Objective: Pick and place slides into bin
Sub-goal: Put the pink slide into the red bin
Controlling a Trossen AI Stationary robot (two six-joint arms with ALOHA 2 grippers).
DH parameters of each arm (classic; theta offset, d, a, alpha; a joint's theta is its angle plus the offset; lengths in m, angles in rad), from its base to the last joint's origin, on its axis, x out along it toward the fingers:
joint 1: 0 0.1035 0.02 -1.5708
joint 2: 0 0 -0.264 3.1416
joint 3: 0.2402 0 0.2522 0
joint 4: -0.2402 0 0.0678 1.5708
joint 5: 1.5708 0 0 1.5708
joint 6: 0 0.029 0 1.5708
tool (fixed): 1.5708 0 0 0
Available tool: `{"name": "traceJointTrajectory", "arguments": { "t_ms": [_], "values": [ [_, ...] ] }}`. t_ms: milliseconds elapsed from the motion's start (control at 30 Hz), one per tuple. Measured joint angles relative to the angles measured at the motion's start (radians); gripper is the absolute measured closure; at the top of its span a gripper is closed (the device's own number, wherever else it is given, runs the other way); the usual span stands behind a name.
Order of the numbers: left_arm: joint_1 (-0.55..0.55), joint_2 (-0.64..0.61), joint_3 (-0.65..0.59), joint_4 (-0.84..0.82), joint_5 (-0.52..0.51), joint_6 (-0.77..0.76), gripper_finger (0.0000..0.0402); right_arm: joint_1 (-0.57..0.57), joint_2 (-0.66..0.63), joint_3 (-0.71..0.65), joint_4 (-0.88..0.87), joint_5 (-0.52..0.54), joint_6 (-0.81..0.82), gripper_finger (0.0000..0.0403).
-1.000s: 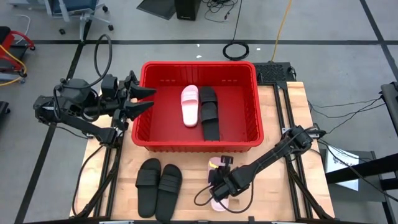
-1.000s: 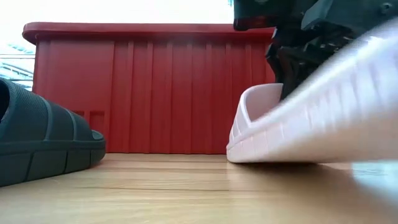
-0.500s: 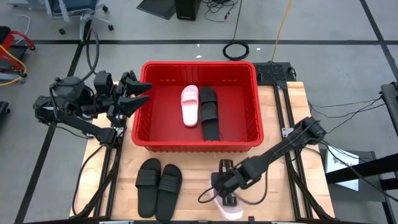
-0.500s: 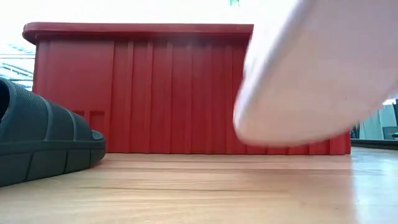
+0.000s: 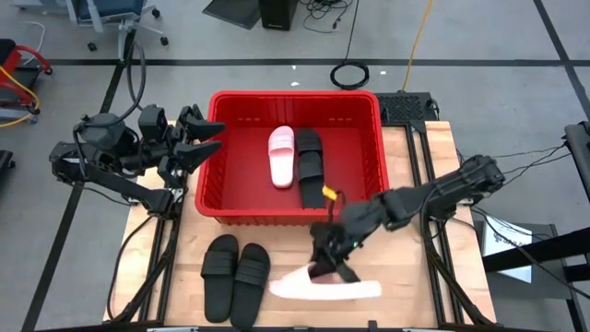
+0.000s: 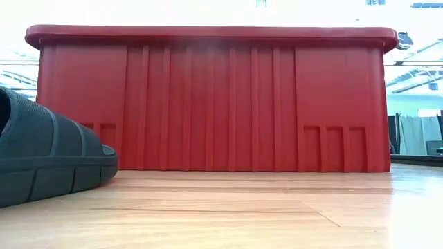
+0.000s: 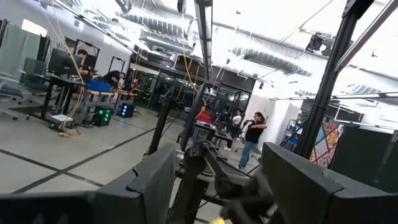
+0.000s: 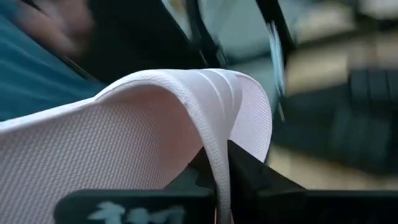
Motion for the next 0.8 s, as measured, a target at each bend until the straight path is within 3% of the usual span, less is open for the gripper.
{"name": "traceJointTrajectory", "arguments": {
  "t_ms": [200,333,500,600,800],
  "values": [
    [0.000,0.000,0.000,0.019,0.000,0.023,0.0165,-0.102,-0.046,0.000,0.282,-0.017,-0.093,0.0395],
    [0.000,-0.004,0.000,0.027,0.001,0.026,0.0165,-0.172,-0.042,0.000,0.567,-0.010,-0.120,0.0400],
    [0.000,-0.015,0.000,0.026,0.001,0.026,0.0165,-0.243,-0.048,0.016,0.786,0.077,-0.208,0.0395],
    [0.000,-0.026,0.000,0.027,0.001,0.026,0.0165,-0.290,-0.042,0.076,0.727,0.117,-0.244,0.0393],
    [0.000,-0.065,0.000,0.024,0.002,0.036,0.0165,-0.336,-0.046,0.267,0.253,0.342,-0.366,0.0395]
  ]
}}
